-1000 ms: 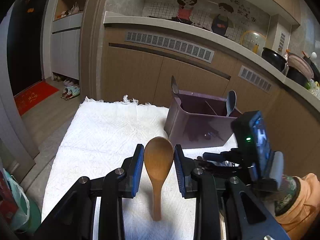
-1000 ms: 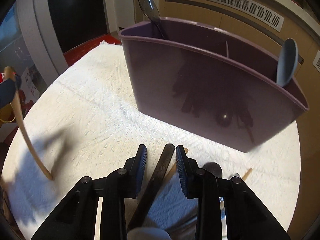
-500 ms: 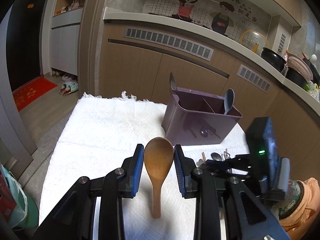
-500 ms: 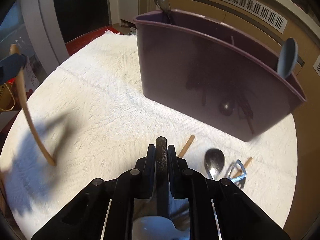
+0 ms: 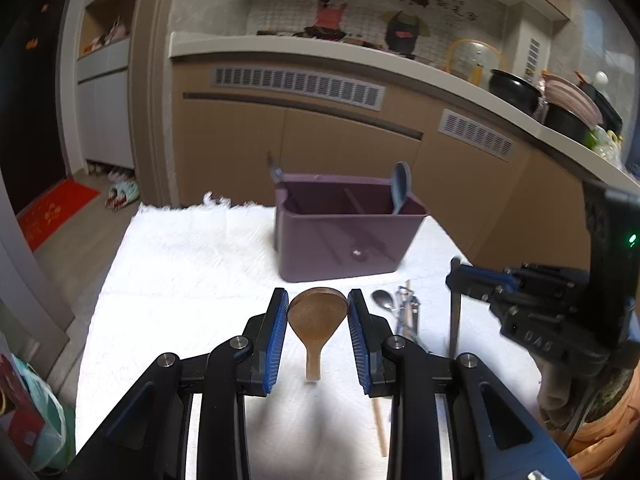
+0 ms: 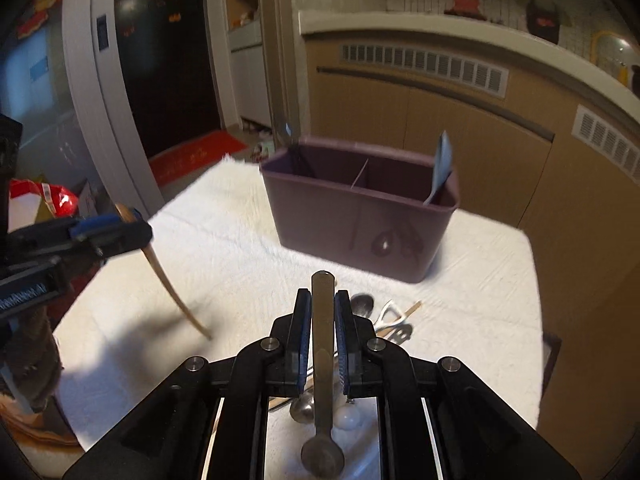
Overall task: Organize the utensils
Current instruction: 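Lift the wooden spoon and knife and carry both over the holder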
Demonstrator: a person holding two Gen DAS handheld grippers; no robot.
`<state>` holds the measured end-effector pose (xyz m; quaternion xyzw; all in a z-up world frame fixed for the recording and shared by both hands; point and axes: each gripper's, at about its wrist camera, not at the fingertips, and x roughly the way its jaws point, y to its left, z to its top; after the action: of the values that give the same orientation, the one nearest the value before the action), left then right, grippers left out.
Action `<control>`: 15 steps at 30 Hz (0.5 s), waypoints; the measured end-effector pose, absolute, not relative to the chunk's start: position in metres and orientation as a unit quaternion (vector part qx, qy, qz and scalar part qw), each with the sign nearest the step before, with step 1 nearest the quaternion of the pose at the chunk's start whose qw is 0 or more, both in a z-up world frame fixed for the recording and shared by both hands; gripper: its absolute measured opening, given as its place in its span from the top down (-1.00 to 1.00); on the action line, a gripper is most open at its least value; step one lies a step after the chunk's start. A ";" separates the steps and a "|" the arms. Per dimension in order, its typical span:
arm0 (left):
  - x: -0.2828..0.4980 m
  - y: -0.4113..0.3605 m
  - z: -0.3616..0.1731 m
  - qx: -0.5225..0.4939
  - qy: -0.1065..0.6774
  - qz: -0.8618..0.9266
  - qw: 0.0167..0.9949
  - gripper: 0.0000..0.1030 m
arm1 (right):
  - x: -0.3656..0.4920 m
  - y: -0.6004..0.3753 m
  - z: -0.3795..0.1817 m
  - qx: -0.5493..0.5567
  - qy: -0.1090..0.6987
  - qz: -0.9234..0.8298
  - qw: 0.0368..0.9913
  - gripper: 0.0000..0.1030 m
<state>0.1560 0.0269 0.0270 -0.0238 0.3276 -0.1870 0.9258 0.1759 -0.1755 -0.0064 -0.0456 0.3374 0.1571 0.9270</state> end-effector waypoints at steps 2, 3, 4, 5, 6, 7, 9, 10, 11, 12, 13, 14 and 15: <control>0.152 0.022 0.032 -0.017 0.322 -0.191 0.927 0.48 | 0.168 -0.179 0.006 -0.043 0.318 0.155 0.934 0.78; 0.150 0.019 0.035 -0.014 0.320 -0.192 0.928 0.48 | 0.165 -0.182 0.010 -0.042 0.313 0.154 0.936 0.82; 0.148 0.017 0.037 -0.011 0.318 -0.194 0.928 0.48 | 0.162 -0.184 0.014 -0.040 0.307 0.152 0.939 0.91; 0.147 0.015 0.039 -0.008 0.316 -0.195 0.928 0.48 | 0.158 -0.187 0.016 -0.039 0.304 0.150 0.940 0.94; 0.145 0.013 0.040 -0.005 0.315 -0.197 0.928 0.48 | 0.155 -0.189 0.018 -0.037 0.301 0.149 0.941 0.94; 0.144 0.013 0.041 -0.003 0.314 -0.198 0.929 0.48 | 0.152 -0.191 0.019 -0.036 0.299 0.148 0.942 0.94; 0.142 0.011 0.043 0.000 0.311 -0.200 0.929 0.48 | 0.149 -0.197 0.019 -0.034 0.298 0.146 0.943 0.94; 0.141 0.010 0.044 0.001 0.310 -0.200 0.929 0.48 | 0.148 -0.197 0.019 -0.034 0.298 0.145 0.943 0.94; 0.140 0.010 0.045 0.001 0.309 -0.200 0.930 0.48 | 0.147 -0.199 0.019 -0.033 0.297 0.143 0.944 0.94; 0.139 0.010 0.045 0.001 0.309 -0.200 0.930 0.48 | 0.147 -0.200 0.017 -0.031 0.298 0.143 0.943 0.94; 0.139 0.010 0.046 0.001 0.309 -0.200 0.930 0.48 | 0.146 -0.201 0.016 -0.030 0.298 0.143 0.943 0.94; 0.138 0.009 0.047 0.002 0.308 -0.201 0.930 0.48 | 0.145 -0.202 0.016 -0.029 0.298 0.143 0.943 0.94; 0.137 0.009 0.048 0.003 0.307 -0.201 0.930 0.48 | 0.143 -0.203 0.017 -0.029 0.296 0.144 0.944 0.94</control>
<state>0.1371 0.0093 0.0479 0.0028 0.3068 -0.2006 0.9304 0.1427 -0.2031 0.0169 -0.0286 0.2961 0.1438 0.9439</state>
